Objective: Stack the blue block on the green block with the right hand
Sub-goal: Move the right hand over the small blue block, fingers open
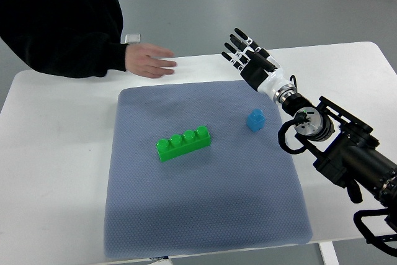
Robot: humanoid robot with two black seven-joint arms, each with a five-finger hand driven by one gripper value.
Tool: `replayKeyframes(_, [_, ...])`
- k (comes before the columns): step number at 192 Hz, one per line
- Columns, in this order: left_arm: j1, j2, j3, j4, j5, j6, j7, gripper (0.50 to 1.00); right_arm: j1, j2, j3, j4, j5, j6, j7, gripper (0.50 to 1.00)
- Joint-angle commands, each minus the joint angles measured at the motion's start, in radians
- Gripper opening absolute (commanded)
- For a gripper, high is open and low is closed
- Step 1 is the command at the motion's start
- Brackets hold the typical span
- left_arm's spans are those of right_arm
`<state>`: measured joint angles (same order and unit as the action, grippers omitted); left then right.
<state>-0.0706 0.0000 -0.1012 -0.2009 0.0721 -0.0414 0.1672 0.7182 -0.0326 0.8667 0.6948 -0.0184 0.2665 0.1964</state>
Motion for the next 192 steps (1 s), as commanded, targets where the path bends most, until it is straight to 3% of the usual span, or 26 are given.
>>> replayKeyframes(1, [0.0, 0.0, 0.005, -0.002, 0.0, 0.0, 0.0, 1.0, 0.0, 0.002, 0.0, 0.0, 0.0, 0.0, 0.0, 0.924])
replayKeyframes(97, [0.0, 0.0, 0.001, -0.003, 0.0, 0.0, 0.0, 1.0, 0.02, -0.012, -0.017, 0.003, -0.021, 0.017, -0.005, 0.924])
replayKeyframes(129, [0.0, 0.0, 0.001, -0.005, 0.0, 0.0, 0.0, 1.0, 0.049, -0.044, -0.034, 0.045, -0.202, 0.095, -0.014, 0.919])
replayKeyframes(163, [-0.002, 0.0, 0.006, -0.018, 0.002, 0.0, 0.0, 1.0, 0.127, -0.148, -0.126, 0.14, -0.509, 0.215, -0.072, 0.921])
replayKeyframes(192, [-0.003, 0.0, 0.006, -0.02, 0.002, -0.002, 0.0, 1.0, 0.302, -0.293, -0.44, 0.226, -0.747, 0.275, -0.081, 0.921])
